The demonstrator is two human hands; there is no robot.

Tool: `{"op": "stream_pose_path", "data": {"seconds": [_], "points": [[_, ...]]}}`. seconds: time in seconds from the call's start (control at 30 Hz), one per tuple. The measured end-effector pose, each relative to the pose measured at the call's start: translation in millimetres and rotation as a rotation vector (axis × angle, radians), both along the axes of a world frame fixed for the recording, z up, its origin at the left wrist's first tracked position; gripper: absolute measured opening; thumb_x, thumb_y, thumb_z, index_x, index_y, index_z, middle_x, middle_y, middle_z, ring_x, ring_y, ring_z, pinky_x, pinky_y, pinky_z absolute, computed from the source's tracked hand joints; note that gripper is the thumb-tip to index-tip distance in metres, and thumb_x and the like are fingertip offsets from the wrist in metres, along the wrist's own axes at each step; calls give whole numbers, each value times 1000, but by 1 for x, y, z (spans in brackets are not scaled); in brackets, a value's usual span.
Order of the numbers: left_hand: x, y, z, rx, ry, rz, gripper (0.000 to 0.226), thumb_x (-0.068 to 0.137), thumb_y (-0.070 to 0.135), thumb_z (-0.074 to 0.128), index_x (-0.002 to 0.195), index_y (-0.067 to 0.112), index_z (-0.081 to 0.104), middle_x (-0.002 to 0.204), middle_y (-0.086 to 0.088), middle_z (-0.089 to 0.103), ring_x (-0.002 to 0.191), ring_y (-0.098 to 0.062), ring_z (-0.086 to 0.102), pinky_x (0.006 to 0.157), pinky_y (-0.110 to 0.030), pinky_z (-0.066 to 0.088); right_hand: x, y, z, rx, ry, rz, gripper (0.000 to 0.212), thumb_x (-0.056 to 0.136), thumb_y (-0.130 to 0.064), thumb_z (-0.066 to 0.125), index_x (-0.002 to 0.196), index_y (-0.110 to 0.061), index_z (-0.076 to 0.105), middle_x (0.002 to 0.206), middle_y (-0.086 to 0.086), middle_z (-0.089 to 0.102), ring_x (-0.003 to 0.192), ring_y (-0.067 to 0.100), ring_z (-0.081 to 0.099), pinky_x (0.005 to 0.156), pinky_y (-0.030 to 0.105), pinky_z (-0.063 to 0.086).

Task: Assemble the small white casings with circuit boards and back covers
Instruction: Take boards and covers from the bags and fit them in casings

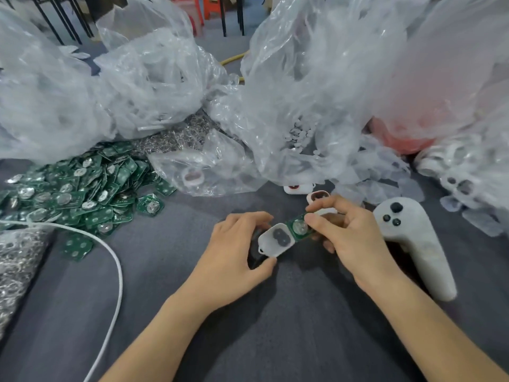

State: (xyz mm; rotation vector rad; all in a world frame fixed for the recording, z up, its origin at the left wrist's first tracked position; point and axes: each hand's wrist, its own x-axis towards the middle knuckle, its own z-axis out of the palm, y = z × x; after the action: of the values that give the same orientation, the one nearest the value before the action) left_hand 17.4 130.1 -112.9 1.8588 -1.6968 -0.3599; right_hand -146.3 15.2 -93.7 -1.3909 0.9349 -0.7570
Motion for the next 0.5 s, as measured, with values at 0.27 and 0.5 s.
{"op": "stream_pose_path", "data": {"seconds": [0.27, 0.5], "points": [[2, 0, 1, 21, 32, -13, 65, 79, 41, 64, 137, 38, 34, 122, 22, 49, 120, 4, 37, 104, -16, 20, -4, -3, 1, -20, 14, 15, 12, 83, 0, 68, 86, -12, 68, 67, 4, 68, 50, 11, 56, 44, 19, 43], [-2, -1, 5, -16, 85, 12, 53, 82, 45, 66, 129, 41, 42, 111, 22, 54, 114, 0, 43, 101, -28, 32, -14, -5, 7, -15, 49, 166, 30, 86, 3, 62, 94, -23, 73, 89, -2, 74, 67, 13, 66, 58, 18, 52]]}}
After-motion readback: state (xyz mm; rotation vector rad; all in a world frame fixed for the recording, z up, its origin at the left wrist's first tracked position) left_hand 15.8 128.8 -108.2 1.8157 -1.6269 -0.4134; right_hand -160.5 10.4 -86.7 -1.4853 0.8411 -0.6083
